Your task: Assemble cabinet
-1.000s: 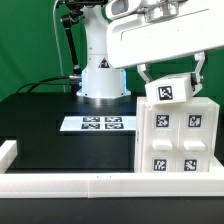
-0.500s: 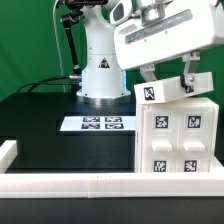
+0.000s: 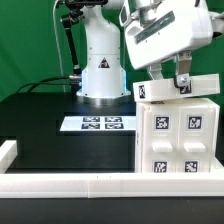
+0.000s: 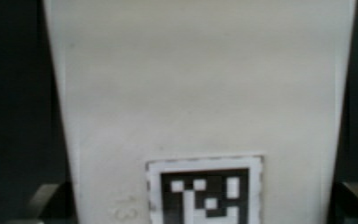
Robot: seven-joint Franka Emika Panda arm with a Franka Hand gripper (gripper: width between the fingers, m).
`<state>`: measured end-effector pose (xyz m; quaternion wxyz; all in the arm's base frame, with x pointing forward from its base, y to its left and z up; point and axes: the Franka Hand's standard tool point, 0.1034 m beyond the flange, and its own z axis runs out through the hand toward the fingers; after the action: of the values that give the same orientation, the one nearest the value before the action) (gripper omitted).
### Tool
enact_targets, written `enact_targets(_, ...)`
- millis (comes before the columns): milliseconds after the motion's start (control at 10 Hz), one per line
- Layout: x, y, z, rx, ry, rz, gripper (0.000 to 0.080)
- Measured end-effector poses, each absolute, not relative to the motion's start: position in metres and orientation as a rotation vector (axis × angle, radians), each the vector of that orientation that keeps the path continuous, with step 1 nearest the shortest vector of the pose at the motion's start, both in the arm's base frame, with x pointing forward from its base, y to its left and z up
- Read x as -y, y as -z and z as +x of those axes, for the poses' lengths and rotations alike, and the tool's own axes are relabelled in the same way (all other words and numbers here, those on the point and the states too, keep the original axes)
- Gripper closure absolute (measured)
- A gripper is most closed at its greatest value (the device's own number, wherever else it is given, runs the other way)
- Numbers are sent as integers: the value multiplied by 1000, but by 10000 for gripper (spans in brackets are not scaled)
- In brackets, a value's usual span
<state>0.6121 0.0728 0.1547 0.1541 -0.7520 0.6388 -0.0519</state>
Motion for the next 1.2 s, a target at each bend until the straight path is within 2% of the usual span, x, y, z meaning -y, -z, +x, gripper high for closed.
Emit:
enact_targets(1100,-76,-154,611,-2424,-112,-1330,236)
enact_targets(1200,-77,-154,611,-2407,-107,-1358,129)
